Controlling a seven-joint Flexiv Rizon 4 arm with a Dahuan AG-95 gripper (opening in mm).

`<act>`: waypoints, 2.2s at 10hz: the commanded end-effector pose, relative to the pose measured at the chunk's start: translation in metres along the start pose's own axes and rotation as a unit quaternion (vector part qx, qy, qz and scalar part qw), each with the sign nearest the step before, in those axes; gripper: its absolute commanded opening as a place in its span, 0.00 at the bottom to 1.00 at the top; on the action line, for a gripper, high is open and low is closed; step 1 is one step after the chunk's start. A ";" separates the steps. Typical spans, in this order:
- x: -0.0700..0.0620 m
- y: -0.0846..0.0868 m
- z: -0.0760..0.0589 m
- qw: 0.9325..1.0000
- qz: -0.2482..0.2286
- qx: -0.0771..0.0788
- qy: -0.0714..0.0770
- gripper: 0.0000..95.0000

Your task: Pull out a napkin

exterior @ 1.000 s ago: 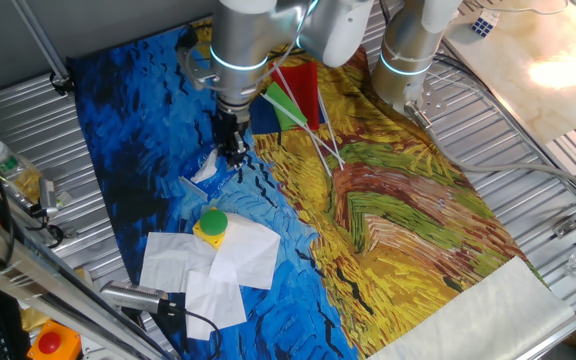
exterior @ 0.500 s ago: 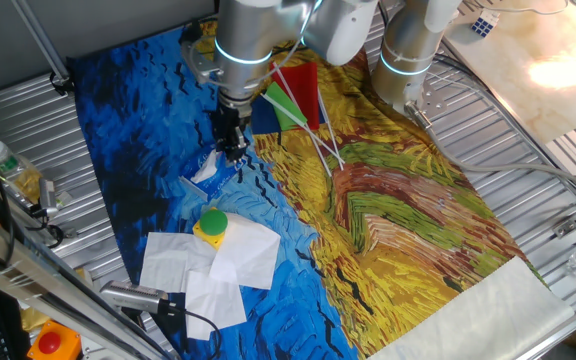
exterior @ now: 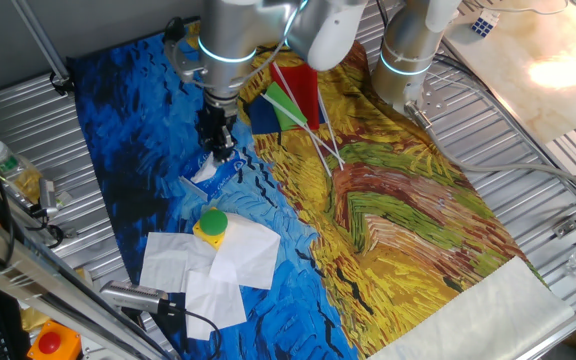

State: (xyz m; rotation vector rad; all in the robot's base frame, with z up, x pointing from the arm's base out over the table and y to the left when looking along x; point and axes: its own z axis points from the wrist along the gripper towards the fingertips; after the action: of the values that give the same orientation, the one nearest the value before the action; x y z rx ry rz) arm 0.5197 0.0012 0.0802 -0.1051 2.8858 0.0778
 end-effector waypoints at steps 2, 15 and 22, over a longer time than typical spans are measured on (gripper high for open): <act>0.001 0.001 -0.002 1.000 -0.003 0.001 0.002 0.40; 0.003 0.002 0.001 1.000 0.000 0.005 0.000 0.00; -0.006 -0.004 -0.020 1.000 -0.004 0.008 0.005 0.00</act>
State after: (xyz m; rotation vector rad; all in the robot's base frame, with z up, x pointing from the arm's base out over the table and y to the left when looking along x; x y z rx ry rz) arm 0.5198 -0.0049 0.1045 -0.1140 2.8968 0.0486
